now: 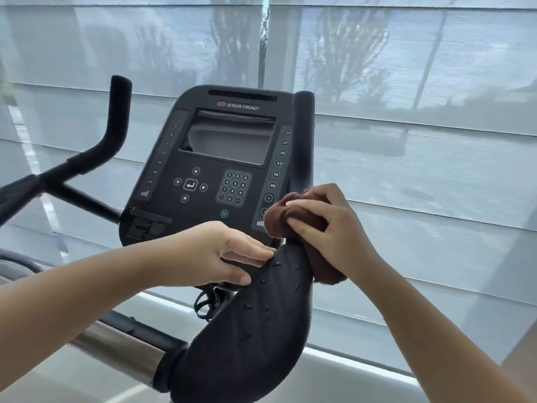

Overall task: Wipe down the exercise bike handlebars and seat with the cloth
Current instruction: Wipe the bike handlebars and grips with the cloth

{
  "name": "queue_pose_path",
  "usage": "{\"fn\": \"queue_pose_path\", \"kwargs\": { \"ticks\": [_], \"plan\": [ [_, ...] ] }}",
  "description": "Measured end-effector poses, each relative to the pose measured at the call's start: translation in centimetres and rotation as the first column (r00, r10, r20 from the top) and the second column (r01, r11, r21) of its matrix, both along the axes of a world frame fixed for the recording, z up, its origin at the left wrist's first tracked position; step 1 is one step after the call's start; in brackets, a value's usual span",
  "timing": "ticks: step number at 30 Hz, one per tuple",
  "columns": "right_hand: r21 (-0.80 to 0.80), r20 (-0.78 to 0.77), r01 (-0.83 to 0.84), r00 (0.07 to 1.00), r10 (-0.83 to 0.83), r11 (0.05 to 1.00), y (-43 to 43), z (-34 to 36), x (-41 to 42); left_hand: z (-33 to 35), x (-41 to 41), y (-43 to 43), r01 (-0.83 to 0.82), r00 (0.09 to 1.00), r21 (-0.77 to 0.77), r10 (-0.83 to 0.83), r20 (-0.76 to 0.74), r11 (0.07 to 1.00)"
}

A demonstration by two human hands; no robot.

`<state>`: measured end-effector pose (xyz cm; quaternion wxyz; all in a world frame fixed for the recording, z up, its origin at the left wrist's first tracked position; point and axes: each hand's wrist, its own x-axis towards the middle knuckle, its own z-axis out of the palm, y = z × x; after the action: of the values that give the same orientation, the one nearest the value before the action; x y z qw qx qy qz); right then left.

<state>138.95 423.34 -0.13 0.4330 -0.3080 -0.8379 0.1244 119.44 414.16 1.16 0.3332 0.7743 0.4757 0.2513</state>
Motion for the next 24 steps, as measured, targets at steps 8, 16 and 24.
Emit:
{"fn": "queue_pose_path", "kwargs": {
  "ticks": [8, 16, 24],
  "plan": [
    [-0.183, -0.280, -0.098, 0.959, 0.043, 0.978, -3.6, -0.1, 4.3, -0.7, 0.5, -2.6, -0.143, 0.979, 0.031, 0.137, 0.154, 0.989],
    [-0.058, 0.118, 0.237, 0.966, -0.229, 0.970, -8.1, -0.9, -1.3, -1.4, -0.8, -7.2, -0.233, 0.958, 0.244, 0.265, -0.108, 0.941],
    [0.014, 0.062, 0.371, 0.927, -0.371, 0.929, -12.2, -2.5, -2.2, -4.2, -1.4, -11.7, -0.086, 0.876, 0.608, 0.351, -0.332, 0.790]
  ]
}}
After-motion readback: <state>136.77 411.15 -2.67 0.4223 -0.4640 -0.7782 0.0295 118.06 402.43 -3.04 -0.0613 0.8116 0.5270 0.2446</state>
